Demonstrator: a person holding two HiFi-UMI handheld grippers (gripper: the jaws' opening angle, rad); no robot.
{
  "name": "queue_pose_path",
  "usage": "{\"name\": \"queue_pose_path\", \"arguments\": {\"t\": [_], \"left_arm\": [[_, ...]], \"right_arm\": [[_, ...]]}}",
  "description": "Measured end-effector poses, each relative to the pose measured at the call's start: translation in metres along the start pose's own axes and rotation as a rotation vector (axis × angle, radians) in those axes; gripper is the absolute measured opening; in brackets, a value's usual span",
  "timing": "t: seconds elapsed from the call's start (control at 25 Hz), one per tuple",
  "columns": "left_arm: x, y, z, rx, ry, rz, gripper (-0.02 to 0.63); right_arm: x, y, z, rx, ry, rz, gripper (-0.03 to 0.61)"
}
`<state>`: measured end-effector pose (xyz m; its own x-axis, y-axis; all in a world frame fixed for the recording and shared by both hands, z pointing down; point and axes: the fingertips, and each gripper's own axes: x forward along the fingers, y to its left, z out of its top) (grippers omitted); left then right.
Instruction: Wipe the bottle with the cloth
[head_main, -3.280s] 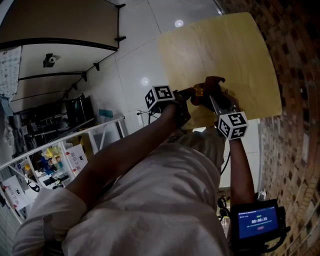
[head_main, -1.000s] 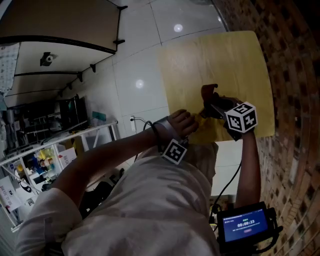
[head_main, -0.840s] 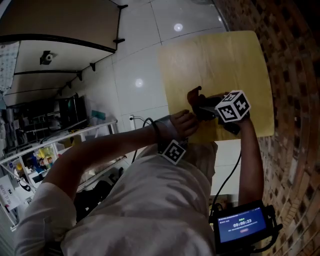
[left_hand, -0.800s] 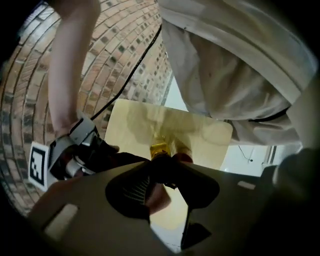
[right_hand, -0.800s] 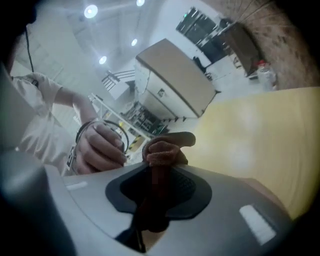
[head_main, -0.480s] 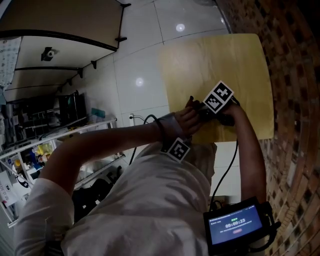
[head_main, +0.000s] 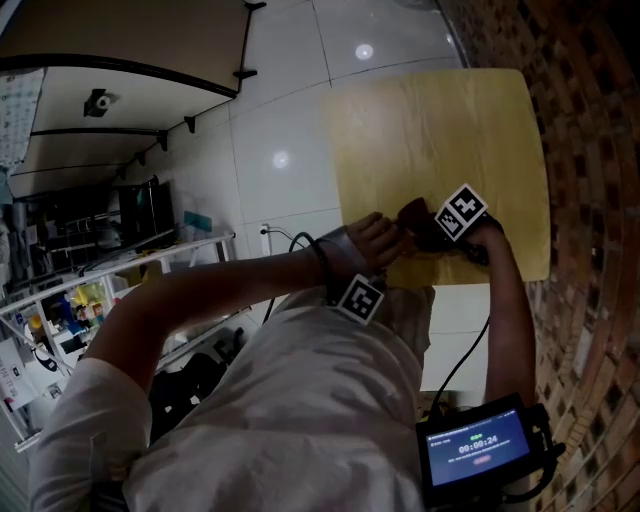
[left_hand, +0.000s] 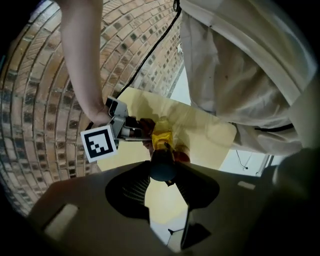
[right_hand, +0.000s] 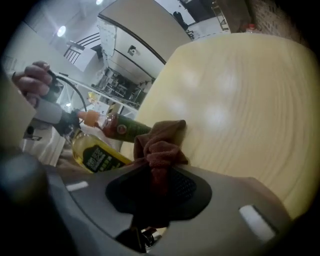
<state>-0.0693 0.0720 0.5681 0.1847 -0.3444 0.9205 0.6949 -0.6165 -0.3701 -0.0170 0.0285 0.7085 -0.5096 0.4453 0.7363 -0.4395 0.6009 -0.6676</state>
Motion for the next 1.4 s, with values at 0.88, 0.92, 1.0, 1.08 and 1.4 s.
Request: {"name": "queue_pose_path", "arguments": {"t": [0.88,0.92,1.0,1.08,1.4], "left_arm": [[0.023,-0.008,-0.035,-0.501,-0.065,-0.100,0.172],[0.024,-0.008,-0.035,-0.509,-0.058,-0.099,0.172],[0.024,-0.011,-0.039,-0.524,-0.043,-0.091,0.172],[0.024,-0.013,-0.042,-0.549,-0.027,-0.083,0.172],[0.036,0.005,-0.054,-0.776,0.004,-0.031,0.175]], "right_arm": [[-0.022,-0.048,0.002,0.510,-0.714,-0.210,0.092],[-0.018,-0.048,-0.002,0.527,-0.706,-0.210,0.091],[-0.013,-0.042,-0.008,0.561,-0.693,-0.185,0.091],[-0.004,-0.028,-0.016,0.562,-0.661,-0.143,0.091],[0.006,0.025,-0.018,0.541,-0.717,0.061,0.092]]}}
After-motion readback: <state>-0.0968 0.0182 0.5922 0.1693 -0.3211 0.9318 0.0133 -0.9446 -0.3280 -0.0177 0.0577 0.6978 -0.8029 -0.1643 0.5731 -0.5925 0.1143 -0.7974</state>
